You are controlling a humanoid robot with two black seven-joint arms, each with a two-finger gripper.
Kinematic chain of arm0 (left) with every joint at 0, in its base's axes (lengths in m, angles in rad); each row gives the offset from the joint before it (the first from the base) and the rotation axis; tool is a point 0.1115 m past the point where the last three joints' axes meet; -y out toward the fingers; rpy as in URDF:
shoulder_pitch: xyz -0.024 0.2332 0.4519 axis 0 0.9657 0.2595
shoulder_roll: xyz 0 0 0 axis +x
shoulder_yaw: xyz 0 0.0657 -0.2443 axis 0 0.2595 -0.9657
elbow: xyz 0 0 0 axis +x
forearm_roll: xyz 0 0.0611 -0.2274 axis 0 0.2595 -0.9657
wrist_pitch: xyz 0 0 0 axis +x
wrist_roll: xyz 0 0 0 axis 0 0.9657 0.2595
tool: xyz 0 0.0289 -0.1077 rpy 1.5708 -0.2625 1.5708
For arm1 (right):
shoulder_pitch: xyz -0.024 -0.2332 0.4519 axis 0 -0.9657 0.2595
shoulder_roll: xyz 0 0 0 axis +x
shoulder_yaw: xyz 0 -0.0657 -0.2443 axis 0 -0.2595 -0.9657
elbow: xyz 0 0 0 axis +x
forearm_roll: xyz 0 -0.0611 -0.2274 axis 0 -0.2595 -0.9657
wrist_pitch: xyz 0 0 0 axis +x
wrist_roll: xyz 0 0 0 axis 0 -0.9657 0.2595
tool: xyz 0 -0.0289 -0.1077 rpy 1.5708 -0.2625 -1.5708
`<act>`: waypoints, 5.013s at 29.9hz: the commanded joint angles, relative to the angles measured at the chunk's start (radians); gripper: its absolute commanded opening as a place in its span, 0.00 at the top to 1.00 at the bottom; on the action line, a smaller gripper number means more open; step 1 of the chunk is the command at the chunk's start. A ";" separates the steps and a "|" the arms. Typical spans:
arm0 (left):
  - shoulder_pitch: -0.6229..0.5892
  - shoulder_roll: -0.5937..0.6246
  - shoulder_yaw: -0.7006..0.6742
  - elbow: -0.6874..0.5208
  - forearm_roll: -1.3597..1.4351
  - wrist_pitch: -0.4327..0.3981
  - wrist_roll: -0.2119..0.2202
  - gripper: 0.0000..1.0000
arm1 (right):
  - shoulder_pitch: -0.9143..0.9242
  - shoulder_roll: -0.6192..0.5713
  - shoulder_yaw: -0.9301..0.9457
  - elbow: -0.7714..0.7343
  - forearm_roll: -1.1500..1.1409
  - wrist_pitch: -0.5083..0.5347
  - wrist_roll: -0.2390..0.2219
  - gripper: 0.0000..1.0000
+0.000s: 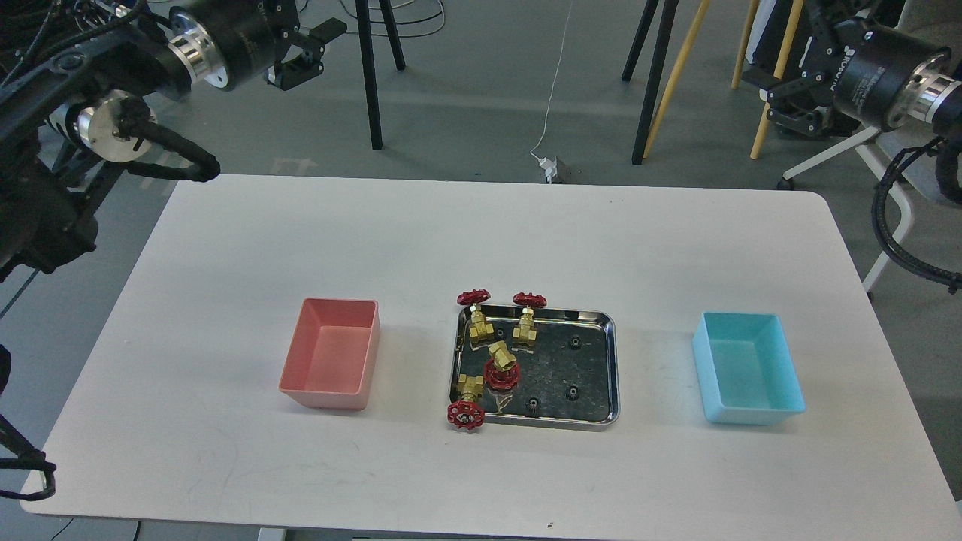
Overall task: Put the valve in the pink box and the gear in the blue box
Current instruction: 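Move the left arm out toward the metal tray, then lower the left gripper onto a brass valve on the tray, then close the left gripper on the brass valve with red handwheel, then carry the valve with the left gripper over the pink box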
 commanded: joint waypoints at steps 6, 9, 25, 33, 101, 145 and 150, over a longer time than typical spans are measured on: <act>-0.002 -0.007 -0.044 -0.013 0.039 0.002 -0.204 0.00 | 0.006 -0.007 0.001 0.000 -0.005 0.014 -0.001 0.01; 0.005 -0.002 -0.103 0.001 0.022 -0.021 -0.251 0.00 | 0.007 0.000 0.009 0.000 -0.005 0.013 0.001 0.01; 0.027 -0.039 -0.027 0.049 0.326 -0.169 -0.481 0.00 | 0.029 -0.012 0.020 0.001 -0.004 0.002 0.003 0.01; 0.150 -0.045 -0.027 -0.184 0.695 -0.003 -0.492 0.01 | 0.058 -0.013 0.013 -0.011 -0.112 0.011 -0.001 0.01; 0.402 -0.547 0.665 0.504 1.472 0.808 -0.545 0.75 | 0.125 -0.029 -0.028 -0.085 -0.228 0.014 -0.013 0.01; 0.428 0.190 0.616 -0.056 1.337 0.808 -0.545 0.93 | 0.136 0.045 -0.045 -0.192 -0.228 0.013 -0.010 0.01; 0.469 0.173 0.610 -0.013 1.331 0.808 -0.545 0.91 | 0.136 0.051 -0.045 -0.192 -0.228 0.013 -0.010 0.01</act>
